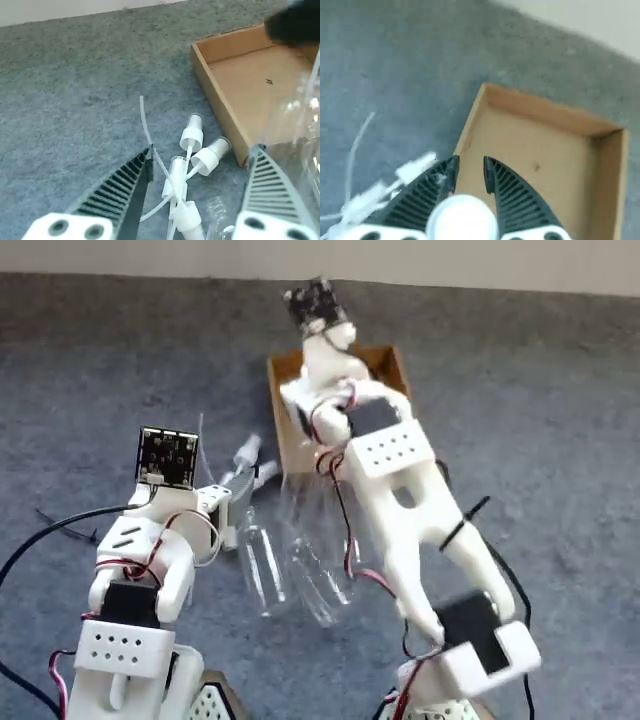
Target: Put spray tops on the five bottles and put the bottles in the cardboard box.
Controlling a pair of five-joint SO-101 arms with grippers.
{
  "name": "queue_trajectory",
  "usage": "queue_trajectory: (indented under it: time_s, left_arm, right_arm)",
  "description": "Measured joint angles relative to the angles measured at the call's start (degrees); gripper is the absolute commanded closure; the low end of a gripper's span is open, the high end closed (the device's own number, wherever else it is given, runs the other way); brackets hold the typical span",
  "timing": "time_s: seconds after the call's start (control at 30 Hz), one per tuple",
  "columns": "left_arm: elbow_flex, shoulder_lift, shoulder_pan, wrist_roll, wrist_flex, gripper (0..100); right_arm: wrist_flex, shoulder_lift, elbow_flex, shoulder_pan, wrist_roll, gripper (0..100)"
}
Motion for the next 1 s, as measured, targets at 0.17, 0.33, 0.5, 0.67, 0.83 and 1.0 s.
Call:
queue_trajectory:
  time_s: [0.17,0.33,0.5,0.67,0.83,1.0]
  left_arm:
    - [0.00,0.00,-0.35,0.00,-0.35,78]
    - [0.00,0.00,-5.63,0.00,-0.88,78]
    - [0.00,0.00,-9.32,0.00,-3.16,78]
    - [0.00,0.00,-9.49,0.00,-3.16,78]
    - [0.00,0.00,-9.49,0.00,-3.16,78]
    - [0.00,0.00,-9.49,0.00,-3.16,78]
  right_arm:
    - [0.00,-11.08,10.99,-4.04,-1.58,99.4]
    - [0.00,-20.48,22.51,-8.35,-1.58,99.4]
    - [-2.64,-25.32,32.53,-8.97,-1.58,99.3]
    - [-8.97,-29.36,43.25,-9.05,-1.76,98.5]
    - [-12.48,-32.97,48.18,-9.32,-1.76,86.3]
    - [-12.31,-32.35,48.70,-12.22,-1.67,82.7]
